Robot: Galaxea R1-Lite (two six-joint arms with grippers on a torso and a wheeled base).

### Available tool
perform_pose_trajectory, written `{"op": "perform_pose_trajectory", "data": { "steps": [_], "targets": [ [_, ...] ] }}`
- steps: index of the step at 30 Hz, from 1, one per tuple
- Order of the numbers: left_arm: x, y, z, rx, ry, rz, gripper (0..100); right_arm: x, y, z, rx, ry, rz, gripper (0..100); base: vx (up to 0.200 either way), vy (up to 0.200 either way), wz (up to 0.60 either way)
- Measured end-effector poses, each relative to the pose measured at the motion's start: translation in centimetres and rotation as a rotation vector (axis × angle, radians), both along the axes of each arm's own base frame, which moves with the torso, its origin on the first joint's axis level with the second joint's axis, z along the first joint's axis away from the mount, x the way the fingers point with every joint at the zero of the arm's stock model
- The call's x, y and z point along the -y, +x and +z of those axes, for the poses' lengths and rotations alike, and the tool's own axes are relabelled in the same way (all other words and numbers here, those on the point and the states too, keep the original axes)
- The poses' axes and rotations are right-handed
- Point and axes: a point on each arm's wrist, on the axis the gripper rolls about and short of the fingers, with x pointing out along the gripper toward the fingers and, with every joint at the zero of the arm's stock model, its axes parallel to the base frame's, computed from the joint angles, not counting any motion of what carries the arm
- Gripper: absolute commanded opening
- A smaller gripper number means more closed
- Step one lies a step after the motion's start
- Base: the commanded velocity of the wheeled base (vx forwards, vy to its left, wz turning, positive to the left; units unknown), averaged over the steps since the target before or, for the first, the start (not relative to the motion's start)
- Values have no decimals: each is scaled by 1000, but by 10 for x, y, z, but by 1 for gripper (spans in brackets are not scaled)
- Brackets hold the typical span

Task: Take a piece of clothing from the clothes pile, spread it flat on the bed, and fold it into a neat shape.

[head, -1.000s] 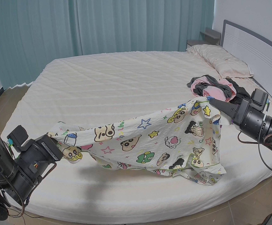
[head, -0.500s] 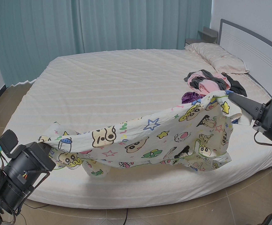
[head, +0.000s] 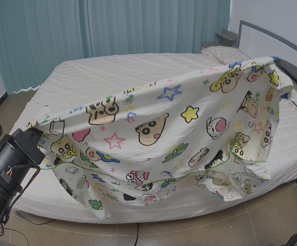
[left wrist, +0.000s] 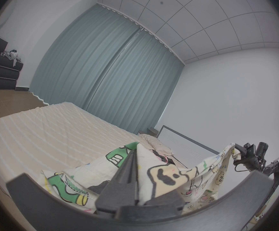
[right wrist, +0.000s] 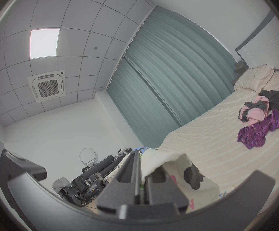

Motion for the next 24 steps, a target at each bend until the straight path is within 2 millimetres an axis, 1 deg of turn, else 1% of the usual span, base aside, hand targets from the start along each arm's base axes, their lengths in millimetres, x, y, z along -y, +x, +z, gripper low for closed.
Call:
{"op": "perform_pose_trajectory", "data": {
  "steps": [4,6,9,13,15,19,24],
  "targets": [
    [0,5,7,3,6,21,0,-1,6,18,24,10,-12,0,0,0,0],
    [0,10,11,4,5,38,0,-2,14,24,30,12,-21,0,0,0,0],
    [1,19,14,-2,10,69,0,-6,30,28,20,6,-37,0,0,0,0],
    [3,38,14,-27,26,117,0,-13,61,26,-16,-11,-64,0,0,0,0],
    [6,51,13,-44,37,143,0,-17,79,23,-35,-19,-80,0,0,0,0],
    [11,80,12,-68,49,189,0,-22,109,17,-68,-30,-109,0,200,0,0],
    [18,127,5,-104,65,253,0,-27,148,5,-106,-43,-151,0,200,0,0]
  ]
}}
